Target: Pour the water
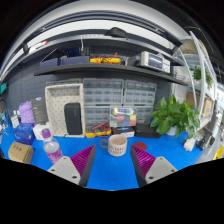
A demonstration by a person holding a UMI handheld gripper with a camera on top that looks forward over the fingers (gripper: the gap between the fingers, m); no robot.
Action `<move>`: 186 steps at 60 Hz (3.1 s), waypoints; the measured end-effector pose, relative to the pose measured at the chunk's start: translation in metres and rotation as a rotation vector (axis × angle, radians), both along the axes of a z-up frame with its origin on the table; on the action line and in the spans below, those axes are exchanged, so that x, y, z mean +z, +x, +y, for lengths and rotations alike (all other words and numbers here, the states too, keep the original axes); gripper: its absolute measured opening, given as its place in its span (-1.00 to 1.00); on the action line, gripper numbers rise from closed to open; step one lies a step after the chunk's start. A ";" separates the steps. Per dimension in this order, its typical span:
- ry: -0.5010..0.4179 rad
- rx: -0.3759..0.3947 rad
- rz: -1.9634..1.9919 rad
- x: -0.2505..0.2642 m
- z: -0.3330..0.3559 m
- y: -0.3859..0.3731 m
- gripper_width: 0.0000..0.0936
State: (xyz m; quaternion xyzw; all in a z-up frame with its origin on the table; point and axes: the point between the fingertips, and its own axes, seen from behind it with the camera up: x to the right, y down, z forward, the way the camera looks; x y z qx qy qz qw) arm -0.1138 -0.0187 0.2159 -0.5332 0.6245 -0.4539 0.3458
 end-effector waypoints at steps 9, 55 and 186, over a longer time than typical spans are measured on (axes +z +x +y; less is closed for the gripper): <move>0.019 0.034 0.012 -0.043 0.034 -0.014 0.46; 0.060 0.295 -0.009 -0.119 0.203 0.068 0.48; 1.483 -0.023 -0.067 -0.041 0.051 0.236 -0.16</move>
